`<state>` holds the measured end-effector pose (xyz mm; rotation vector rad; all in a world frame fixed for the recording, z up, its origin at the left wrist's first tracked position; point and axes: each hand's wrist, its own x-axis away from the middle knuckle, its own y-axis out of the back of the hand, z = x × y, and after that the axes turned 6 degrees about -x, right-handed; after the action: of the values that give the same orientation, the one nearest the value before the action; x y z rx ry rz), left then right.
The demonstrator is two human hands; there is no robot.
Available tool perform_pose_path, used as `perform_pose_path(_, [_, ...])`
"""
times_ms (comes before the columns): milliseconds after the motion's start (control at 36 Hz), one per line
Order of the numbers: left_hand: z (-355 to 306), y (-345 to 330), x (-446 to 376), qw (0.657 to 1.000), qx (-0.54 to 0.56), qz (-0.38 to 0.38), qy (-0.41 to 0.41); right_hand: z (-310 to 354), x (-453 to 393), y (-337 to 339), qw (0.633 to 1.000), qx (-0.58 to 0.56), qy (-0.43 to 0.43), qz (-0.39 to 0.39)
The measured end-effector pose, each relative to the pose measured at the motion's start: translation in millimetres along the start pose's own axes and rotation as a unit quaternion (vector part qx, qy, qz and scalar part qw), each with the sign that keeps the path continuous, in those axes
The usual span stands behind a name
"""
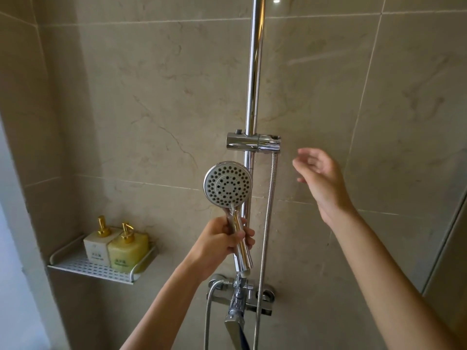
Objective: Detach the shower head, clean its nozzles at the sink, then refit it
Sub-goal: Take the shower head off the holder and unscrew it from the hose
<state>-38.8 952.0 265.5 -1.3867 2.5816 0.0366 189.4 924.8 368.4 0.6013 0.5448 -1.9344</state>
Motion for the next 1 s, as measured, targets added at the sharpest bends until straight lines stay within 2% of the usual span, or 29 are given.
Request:
perform_pose_path(56, [1.7, -1.4, 2.1, 1.0, -0.007, 0.004, 0.001, -4.1, 15.1, 3.1, 0.999, -0.024, 0.012, -0.04])
perform_pose_path(111, [3.4, -3.0, 4.5, 1.0, -0.019, 0.009, 0.001, -9.0, 31.8, 6.2, 0.999, -0.034, -0.006, -0.036])
perform_pose_path(222, [6.1, -9.3, 8.3, 0.999, -0.034, 0.018, 0.01, -24.7, 66.6, 5.6, 0.993, -0.028, -0.077, 0.087])
perform_pose_path(361, [8.5, -22.3, 12.5, 0.998, -0.048, 0.034, 0.022, -37.9, 90.2, -8.0, 0.959, 0.036, -0.165, 0.226])
perform_pose_path(445, [9.2, -28.6, 15.2, 0.997, -0.051, 0.052, 0.026, -39.3, 97.0, -15.1, 0.946, 0.011, -0.186, 0.267])
perform_pose_path(556, [10.9, -34.4, 19.0, 0.996, -0.053, 0.062, 0.032, -44.8, 102.5, -18.5, 0.953, -0.022, -0.191, 0.235])
perform_pose_path(722, [15.5, -39.9, 22.4, 0.994, -0.009, 0.085, 0.068, -53.3, 100.5, -15.1, 0.968, 0.005, -0.187, 0.169])
perform_pose_path(834, [23.4, -46.0, 24.4, 0.991, 0.005, 0.1, 0.083, -52.9, 96.4, -8.1, 0.974, -0.022, -0.179, 0.138])
perform_pose_path(1000, [31.4, -58.8, 23.1, 0.993, 0.014, 0.099, 0.069, -52.3, 104.4, 9.5, 0.965, -0.059, -0.2, 0.16])
